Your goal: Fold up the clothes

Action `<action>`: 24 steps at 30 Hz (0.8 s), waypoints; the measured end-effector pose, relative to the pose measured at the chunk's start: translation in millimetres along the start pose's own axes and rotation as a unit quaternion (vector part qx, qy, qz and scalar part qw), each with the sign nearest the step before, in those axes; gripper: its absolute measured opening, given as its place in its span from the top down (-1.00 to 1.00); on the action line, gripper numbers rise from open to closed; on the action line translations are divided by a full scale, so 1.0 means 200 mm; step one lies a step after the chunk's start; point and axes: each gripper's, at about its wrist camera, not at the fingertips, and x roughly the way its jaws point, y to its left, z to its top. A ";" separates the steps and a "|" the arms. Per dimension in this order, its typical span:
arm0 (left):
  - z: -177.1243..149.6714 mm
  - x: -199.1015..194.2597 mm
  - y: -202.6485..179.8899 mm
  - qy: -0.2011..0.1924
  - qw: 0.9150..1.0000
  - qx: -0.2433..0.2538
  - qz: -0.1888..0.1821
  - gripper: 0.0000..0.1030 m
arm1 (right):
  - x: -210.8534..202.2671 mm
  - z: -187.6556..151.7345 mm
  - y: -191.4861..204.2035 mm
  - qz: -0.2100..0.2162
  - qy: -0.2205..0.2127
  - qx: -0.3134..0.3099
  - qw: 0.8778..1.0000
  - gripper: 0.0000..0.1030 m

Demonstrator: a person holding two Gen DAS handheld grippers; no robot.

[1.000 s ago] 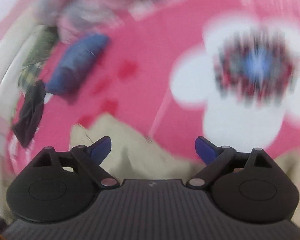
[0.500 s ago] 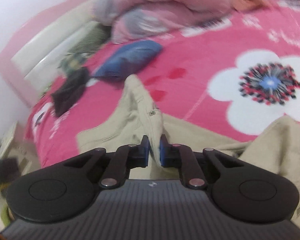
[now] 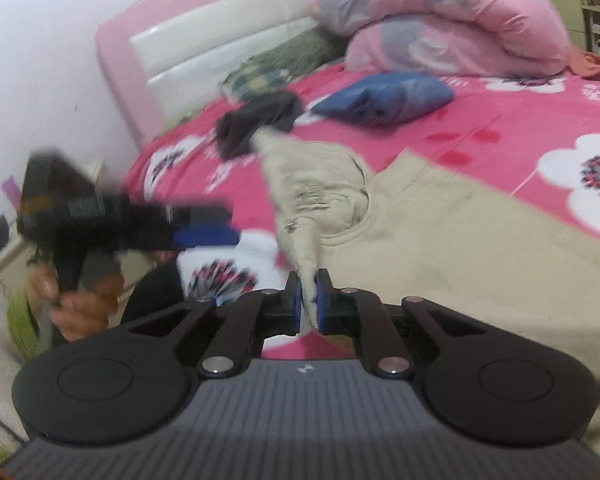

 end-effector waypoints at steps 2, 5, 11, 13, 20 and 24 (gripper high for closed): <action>-0.03 0.02 -0.02 0.006 1.000 0.014 0.007 -0.58 | 0.04 -0.06 0.06 -0.001 -0.004 0.007 1.000 0.88; -0.07 0.06 -0.04 0.019 0.999 0.026 0.030 -0.56 | 0.05 -0.10 0.12 0.007 -0.024 0.021 0.999 0.88; -0.09 0.12 0.04 0.031 0.998 -0.021 0.051 0.02 | 0.08 -0.21 0.27 0.033 -0.047 0.032 0.998 0.88; -0.10 0.17 0.07 0.052 0.995 -0.023 0.083 0.41 | 0.10 -0.27 0.32 0.034 -0.036 0.030 0.998 0.88; -0.11 0.24 0.16 0.071 0.992 -0.050 0.095 0.69 | -0.13 -0.26 0.36 -0.012 -0.040 -0.002 0.999 0.37; -0.10 0.26 0.12 0.059 0.992 -0.035 0.102 0.76 | -0.44 -0.17 0.28 -0.106 -0.115 0.004 0.988 -0.21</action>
